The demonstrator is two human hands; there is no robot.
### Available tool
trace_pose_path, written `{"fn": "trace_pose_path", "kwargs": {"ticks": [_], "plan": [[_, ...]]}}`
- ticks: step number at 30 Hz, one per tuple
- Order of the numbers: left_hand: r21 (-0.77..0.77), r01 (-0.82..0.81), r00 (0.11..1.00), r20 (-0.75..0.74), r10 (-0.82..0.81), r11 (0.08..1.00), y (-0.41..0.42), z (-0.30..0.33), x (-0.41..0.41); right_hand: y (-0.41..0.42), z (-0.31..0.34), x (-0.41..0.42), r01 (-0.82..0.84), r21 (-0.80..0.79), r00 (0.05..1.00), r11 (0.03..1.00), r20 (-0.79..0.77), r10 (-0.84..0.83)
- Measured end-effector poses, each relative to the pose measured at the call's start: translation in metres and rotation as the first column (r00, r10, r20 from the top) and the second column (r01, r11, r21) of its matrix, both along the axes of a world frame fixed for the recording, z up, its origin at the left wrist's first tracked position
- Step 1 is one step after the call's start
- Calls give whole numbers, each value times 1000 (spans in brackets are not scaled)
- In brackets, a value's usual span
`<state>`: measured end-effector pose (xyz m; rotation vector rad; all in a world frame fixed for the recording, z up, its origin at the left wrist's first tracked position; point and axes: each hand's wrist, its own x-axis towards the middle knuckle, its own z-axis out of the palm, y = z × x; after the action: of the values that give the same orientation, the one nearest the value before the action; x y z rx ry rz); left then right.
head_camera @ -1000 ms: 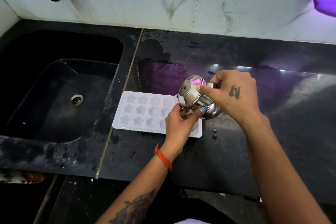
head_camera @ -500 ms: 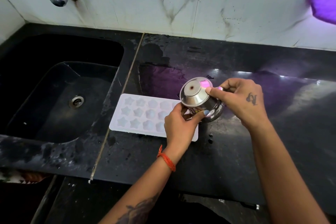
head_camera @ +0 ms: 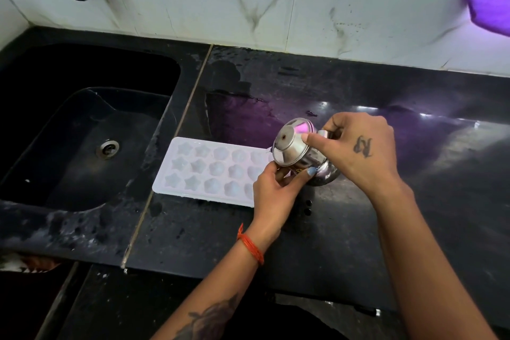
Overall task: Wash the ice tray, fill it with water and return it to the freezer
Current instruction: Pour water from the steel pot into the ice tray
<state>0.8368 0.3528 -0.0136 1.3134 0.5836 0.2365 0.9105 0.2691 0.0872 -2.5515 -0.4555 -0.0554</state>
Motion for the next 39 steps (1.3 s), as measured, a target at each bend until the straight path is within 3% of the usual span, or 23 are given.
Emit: {"fn": "trace_pose_path", "kwargs": {"ticks": [8,17,21,31,39], "plan": [[-30,-7,1000,8,7,1000,-4,-3,1,-2,-2,1,-22,-23,999,999,44,23],[254,-58,997,-36,69,965,-3,1,4,-20,-16,10,100,277,983,956,-178,-51],[292,-43,996,-64,65,955,-6,3,7,-26,-20,11,165,346,966,924,-244,-82],[82,10,1000,-23,-8,997,-22,-8,10,-32,-11,5,87,153,994,984,-74,-77],[-83,18,1000,-4,-19,996,-29,-14,10,-31,-11,7,50,13,998,999,-25,-49]]}}
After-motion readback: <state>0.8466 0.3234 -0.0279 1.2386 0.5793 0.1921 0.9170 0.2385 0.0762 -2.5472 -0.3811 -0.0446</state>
